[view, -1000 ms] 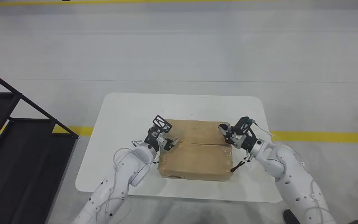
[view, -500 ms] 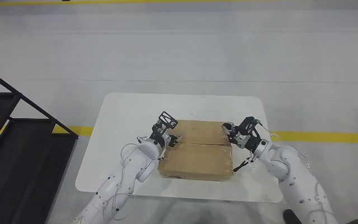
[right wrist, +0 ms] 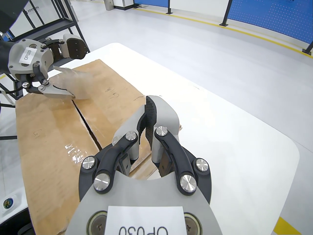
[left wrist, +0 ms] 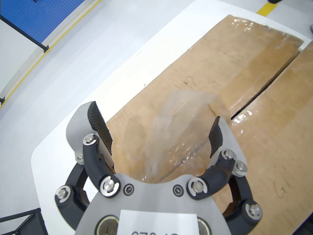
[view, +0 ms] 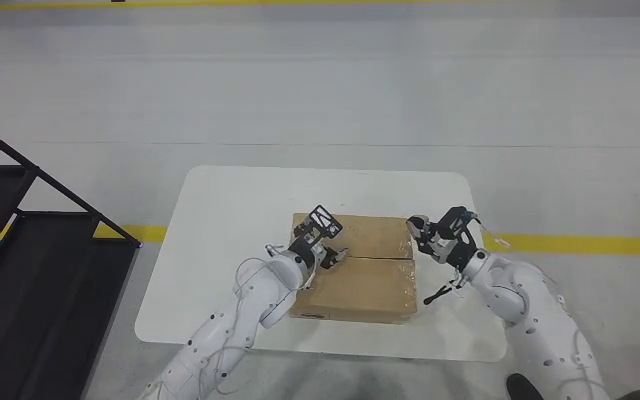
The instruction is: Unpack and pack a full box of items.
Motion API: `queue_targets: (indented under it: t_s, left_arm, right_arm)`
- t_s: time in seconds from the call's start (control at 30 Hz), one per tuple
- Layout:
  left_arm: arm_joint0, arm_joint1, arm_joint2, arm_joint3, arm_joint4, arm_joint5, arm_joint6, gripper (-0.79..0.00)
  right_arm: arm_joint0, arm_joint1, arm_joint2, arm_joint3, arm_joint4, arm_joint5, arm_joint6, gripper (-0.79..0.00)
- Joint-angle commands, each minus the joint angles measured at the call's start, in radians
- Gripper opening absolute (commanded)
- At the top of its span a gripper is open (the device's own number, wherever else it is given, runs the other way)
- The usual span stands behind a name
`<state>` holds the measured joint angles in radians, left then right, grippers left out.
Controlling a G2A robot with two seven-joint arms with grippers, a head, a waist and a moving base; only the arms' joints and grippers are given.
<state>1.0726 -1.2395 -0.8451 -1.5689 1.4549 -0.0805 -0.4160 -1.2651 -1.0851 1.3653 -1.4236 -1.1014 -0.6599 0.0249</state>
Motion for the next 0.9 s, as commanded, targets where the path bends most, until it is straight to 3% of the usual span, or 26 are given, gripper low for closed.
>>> queue_targets:
  t_s: [0.0, 0.43, 0.87]
  left_arm:
    - [0.001, -0.004, 0.01, -0.004, 0.003, -0.015, 0.008, 0.0]
    - [0.041, -0.01, -0.001, -0.071, -0.002, -0.082, 0.015, 0.0]
    - [0.175, 0.034, -0.246, -0.194, -0.12, -0.125, -0.101, 0.0]
  right_arm:
    - [-0.006, 0.001, 0.005, -0.003, 0.002, 0.001, -0.001, -0.785]
    - [-0.041, 0.005, 0.042, -0.014, 0.051, 0.023, -0.015, -0.785]
    - [0.005, -0.007, -0.025, 0.038, 0.099, -0.02, -0.022, -0.785]
